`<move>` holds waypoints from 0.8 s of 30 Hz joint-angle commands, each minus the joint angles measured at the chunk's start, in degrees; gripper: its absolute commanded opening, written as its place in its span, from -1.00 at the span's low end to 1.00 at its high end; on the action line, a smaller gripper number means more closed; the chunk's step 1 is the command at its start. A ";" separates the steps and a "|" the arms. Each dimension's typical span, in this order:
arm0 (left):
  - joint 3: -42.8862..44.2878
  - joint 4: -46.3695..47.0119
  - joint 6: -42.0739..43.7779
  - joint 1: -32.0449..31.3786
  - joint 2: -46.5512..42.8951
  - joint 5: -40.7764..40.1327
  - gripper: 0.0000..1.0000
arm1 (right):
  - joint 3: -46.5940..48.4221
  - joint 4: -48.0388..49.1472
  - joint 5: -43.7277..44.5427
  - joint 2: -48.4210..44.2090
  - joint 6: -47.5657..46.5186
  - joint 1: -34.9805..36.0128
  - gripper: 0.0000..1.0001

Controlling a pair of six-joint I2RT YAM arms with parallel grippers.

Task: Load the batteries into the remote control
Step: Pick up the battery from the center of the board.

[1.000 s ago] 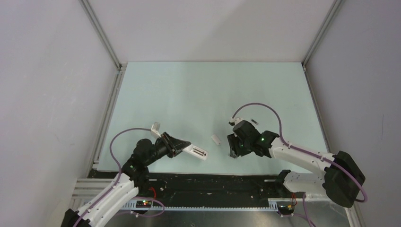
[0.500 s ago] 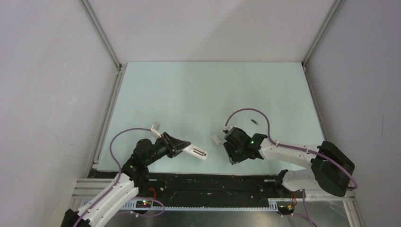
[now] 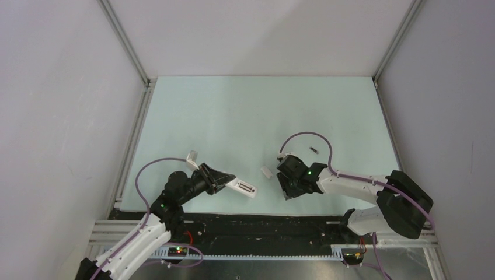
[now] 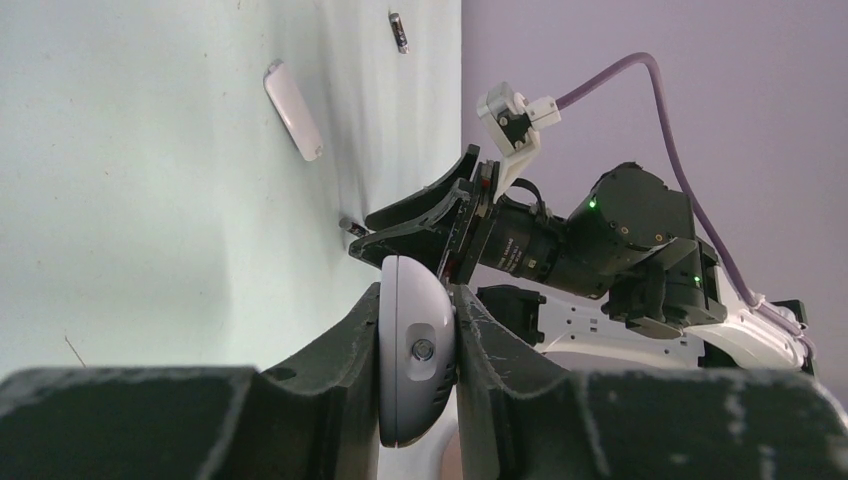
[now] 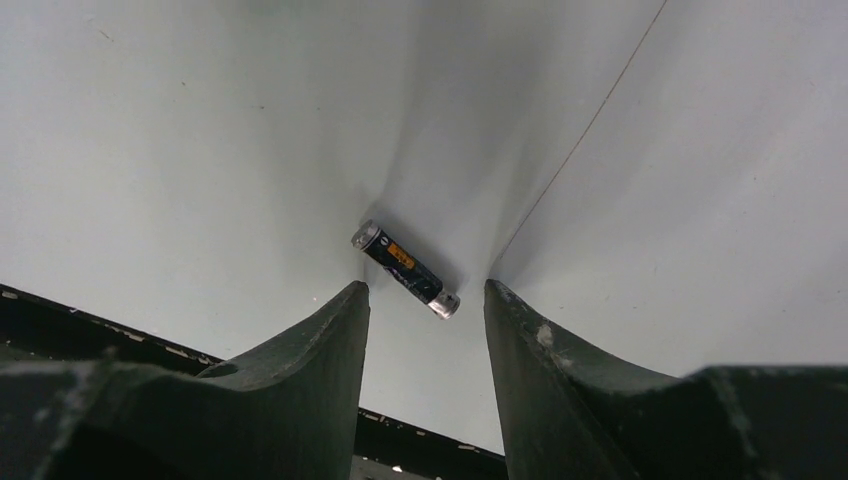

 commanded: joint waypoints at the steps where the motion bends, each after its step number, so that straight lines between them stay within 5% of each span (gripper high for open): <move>1: 2.18 1.61 1.04 -0.29 -0.84 0.50 -0.99 | 0.49 2.31 0.12 1.84 0.34 -0.43 0.02; 11: 2.12 1.66 0.96 -0.26 -0.71 0.39 -0.99 | 1.22 1.74 -0.05 4.01 0.72 1.77 -0.25; 24: 2.44 1.66 0.87 -0.30 -0.71 0.50 -0.99 | 4.19 -1.57 2.55 8.76 6.28 9.28 -0.32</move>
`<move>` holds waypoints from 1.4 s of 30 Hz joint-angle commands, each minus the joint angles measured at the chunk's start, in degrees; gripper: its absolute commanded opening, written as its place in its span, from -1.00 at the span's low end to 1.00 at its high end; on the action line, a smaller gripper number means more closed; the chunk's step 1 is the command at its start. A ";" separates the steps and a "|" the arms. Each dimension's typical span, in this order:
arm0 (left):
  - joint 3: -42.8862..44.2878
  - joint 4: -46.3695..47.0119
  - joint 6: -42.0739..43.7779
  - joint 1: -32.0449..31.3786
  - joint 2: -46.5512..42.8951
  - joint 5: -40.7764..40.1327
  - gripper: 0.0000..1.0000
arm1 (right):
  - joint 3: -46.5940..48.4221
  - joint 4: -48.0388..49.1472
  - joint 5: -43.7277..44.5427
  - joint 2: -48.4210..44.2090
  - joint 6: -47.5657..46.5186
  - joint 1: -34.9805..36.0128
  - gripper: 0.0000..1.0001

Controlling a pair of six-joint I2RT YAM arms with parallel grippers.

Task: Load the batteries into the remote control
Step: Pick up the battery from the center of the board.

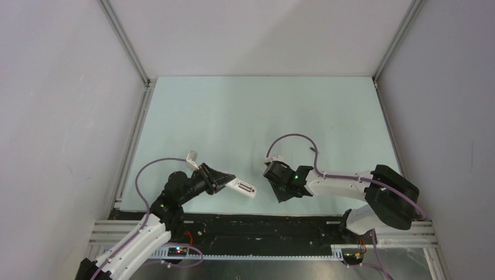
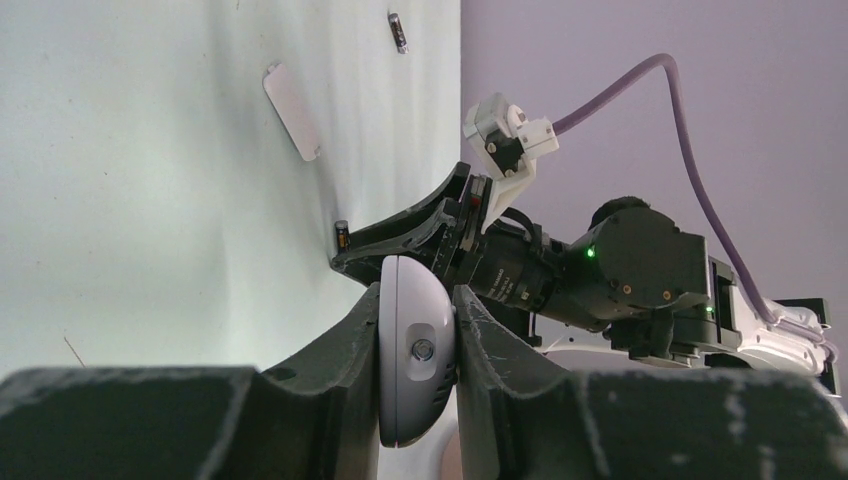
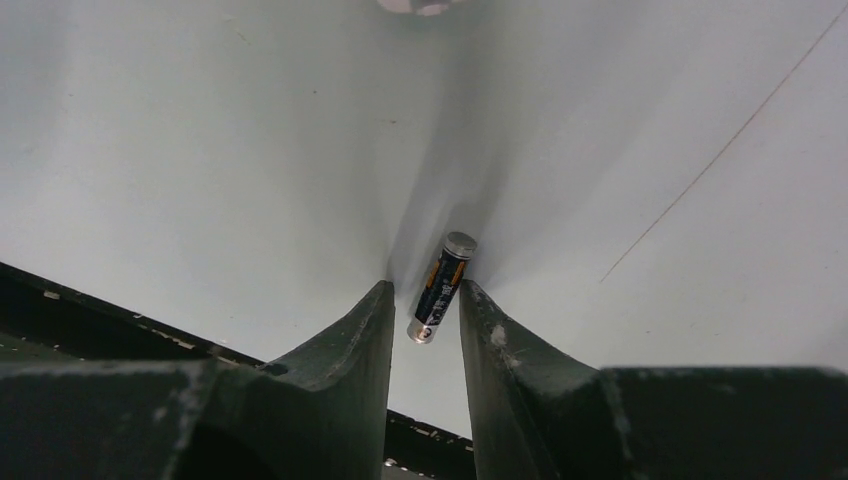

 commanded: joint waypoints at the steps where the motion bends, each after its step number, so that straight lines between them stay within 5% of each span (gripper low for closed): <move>1: 2.40 1.82 0.87 -0.30 -0.40 0.46 -0.99 | -0.53 -2.40 -0.32 2.62 4.89 2.25 -0.32; 13: 1.88 1.81 0.52 -0.29 -0.85 0.20 -0.99 | -0.56 -1.67 1.91 4.52 11.06 3.04 -0.55; 20: 1.75 1.80 0.52 -0.25 -0.80 0.11 -0.99 | -0.54 -4.14 3.85 4.02 15.78 4.24 -0.34; 42: 1.39 1.75 0.42 -0.26 -0.93 0.00 -1.00 | -0.71 -7.80 6.41 3.52 19.68 6.41 -0.44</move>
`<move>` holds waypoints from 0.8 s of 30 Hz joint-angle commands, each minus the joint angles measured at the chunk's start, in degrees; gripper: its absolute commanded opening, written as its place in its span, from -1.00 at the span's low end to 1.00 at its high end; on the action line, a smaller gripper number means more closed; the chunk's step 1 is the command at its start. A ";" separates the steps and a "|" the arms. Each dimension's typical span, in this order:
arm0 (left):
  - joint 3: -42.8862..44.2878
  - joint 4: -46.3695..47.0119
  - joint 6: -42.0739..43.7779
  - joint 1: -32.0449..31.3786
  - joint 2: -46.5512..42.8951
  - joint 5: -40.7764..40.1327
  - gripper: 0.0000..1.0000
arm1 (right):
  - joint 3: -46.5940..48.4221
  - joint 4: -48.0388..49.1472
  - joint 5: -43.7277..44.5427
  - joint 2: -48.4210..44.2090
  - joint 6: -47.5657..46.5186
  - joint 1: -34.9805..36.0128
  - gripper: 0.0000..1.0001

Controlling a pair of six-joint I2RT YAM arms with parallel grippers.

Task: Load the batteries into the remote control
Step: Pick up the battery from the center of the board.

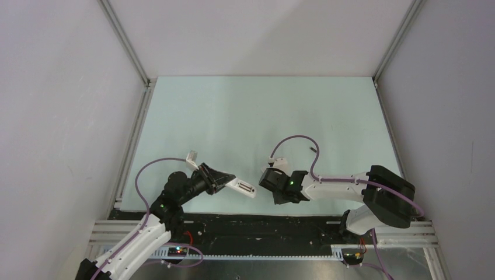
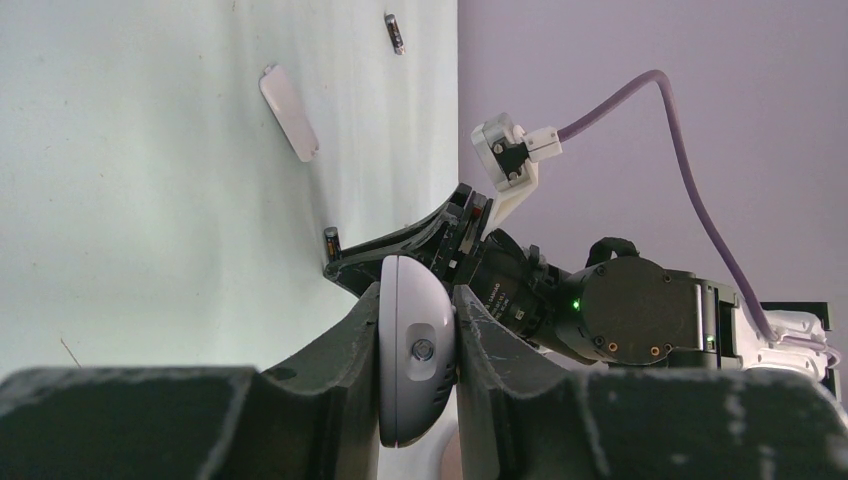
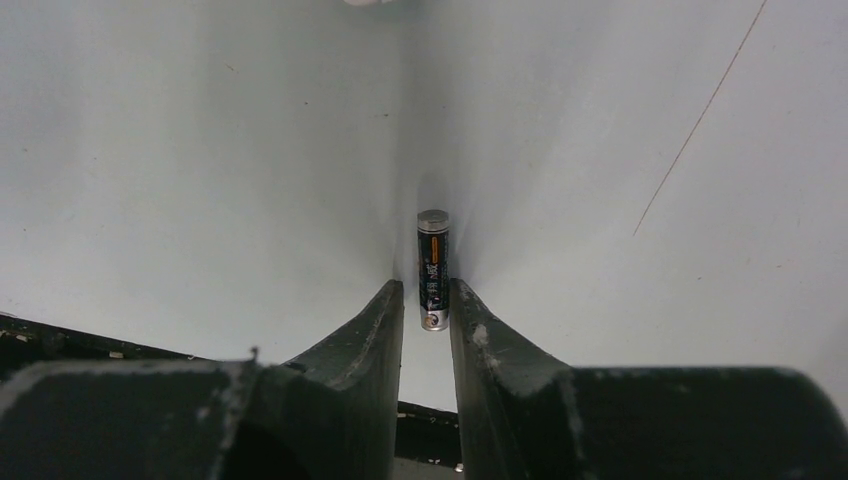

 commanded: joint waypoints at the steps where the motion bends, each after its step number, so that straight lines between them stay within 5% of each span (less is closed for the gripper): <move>1: 1.35 1.80 0.45 -0.24 -0.54 -0.03 -1.00 | -1.98 -5.12 -1.48 1.82 1.93 0.62 -0.47; 10: 2.12 1.81 0.16 -0.29 -0.07 -0.98 -1.00 | -2.31 -5.34 4.24 -4.31 1.38 2.63 -0.99; 17: 4.52 0.97 2.37 -0.22 0.19 -3.65 -1.00 | -2.86 2.63 4.79 -22.68 -8.94 5.01 -1.00; 24: 10.15 -1.22 5.69 -0.13 3.79 -4.18 -1.00 | -13.78 21.48 -6.85 -43.51 -20.36 4.89 -1.00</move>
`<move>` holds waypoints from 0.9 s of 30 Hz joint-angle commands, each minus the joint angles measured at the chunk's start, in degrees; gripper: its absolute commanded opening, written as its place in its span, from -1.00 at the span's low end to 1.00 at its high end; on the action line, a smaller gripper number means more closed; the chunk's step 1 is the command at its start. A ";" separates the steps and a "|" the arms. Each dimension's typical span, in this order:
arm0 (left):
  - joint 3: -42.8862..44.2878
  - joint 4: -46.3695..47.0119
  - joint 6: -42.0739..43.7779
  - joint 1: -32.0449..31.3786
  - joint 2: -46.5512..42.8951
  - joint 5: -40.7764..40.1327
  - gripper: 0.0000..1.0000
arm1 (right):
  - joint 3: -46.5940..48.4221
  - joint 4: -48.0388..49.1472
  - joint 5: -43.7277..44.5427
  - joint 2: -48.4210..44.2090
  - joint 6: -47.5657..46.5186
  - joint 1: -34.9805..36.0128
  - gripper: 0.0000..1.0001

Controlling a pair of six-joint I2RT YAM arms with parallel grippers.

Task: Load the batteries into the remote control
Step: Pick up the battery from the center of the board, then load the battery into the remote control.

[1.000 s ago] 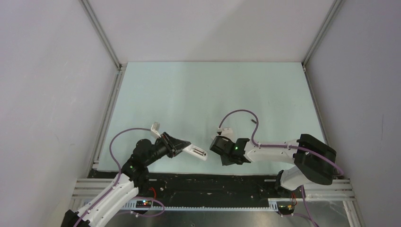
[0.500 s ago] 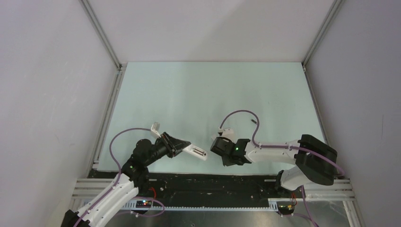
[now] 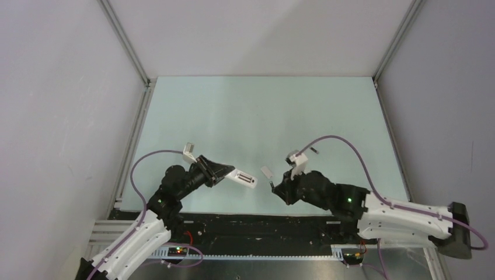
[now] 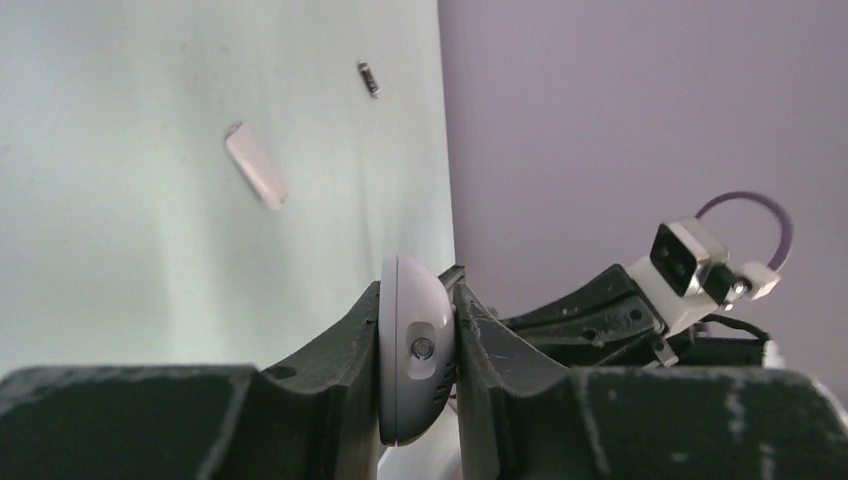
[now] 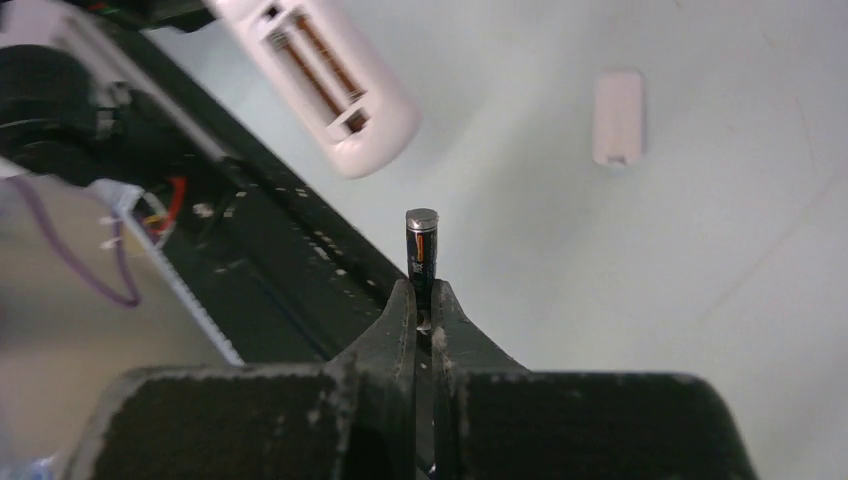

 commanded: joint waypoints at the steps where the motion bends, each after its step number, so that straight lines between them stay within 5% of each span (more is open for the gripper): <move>1: 5.68 0.99 3.48 -0.13 2.33 -0.46 -1.00 | -7.24 13.99 -7.16 -11.98 -8.96 0.01 -1.00; 10: 11.57 -2.64 9.76 -0.15 6.44 3.97 -1.00 | -14.04 18.82 -17.99 -30.00 -19.01 0.34 -1.00; 20: 13.94 -2.81 12.74 -0.15 4.38 8.34 -1.00 | -10.91 16.89 -30.47 -21.68 -31.42 0.52 -1.00; 27: 15.58 -2.81 20.19 -0.08 2.12 14.70 -1.00 | -6.90 17.23 -29.42 -16.74 -37.45 0.47 -1.00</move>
